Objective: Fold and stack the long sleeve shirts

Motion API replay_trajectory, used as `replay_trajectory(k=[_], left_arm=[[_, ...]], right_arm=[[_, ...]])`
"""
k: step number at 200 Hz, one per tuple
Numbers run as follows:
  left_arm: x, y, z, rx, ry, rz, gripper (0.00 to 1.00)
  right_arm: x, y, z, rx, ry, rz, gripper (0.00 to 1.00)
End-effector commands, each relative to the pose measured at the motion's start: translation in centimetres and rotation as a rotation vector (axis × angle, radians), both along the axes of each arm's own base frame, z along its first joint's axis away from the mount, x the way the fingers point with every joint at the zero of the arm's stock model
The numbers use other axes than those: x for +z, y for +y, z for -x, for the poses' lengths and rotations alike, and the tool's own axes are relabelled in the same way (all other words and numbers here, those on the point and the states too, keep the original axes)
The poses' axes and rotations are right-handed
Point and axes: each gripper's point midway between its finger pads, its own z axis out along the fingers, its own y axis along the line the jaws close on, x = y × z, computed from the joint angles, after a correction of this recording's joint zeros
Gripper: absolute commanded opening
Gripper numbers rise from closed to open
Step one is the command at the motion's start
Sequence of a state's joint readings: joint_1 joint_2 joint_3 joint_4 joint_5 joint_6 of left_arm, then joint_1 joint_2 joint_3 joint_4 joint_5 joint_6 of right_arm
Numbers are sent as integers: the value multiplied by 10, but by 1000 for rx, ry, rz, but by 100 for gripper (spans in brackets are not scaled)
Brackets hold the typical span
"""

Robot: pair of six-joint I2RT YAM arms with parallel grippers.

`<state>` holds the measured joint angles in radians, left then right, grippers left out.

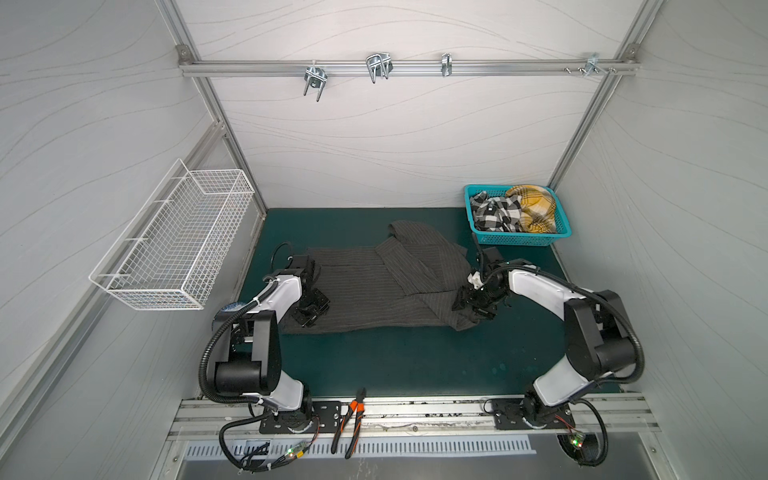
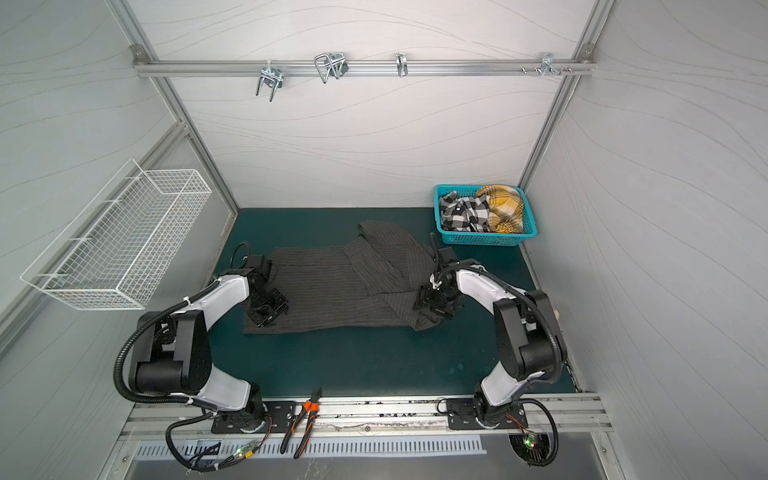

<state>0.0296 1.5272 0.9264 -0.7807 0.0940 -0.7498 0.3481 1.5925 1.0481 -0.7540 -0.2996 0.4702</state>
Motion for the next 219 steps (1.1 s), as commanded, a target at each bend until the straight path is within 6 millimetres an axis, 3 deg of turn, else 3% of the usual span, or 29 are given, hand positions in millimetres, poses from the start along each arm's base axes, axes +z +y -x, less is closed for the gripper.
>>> replay_trajectory(k=[1, 28, 50, 71, 92, 136, 187, 202, 219], left_arm=[[34, -18, -42, -101, -124, 42, 39], [70, -55, -79, -251, -248, 63, 41], [90, -89, -99, -377, -319, 80, 43], [96, -109, -108, -441, -351, 104, 42], [89, -118, -110, -468, -358, 108, 39], [72, -126, -108, -437, -369, 144, 32], [63, -128, -102, -426, -337, 163, 36], [61, -130, -100, -431, -325, 176, 36], [57, -129, -97, -432, -306, 172, 35]], right_arm=[[43, 1, -28, 44, -126, 83, 74], [59, 40, -83, 124, -192, 40, 74], [64, 87, -119, 246, -272, -13, 69], [58, 126, -144, 351, -309, -63, 61], [48, 147, -173, 378, -331, -94, 56], [12, 173, -214, 389, -346, -129, 58], [-17, 188, -225, 393, -347, -189, 59], [-21, 190, -228, 389, -350, -199, 53], [-23, 193, -229, 385, -349, -215, 39]])
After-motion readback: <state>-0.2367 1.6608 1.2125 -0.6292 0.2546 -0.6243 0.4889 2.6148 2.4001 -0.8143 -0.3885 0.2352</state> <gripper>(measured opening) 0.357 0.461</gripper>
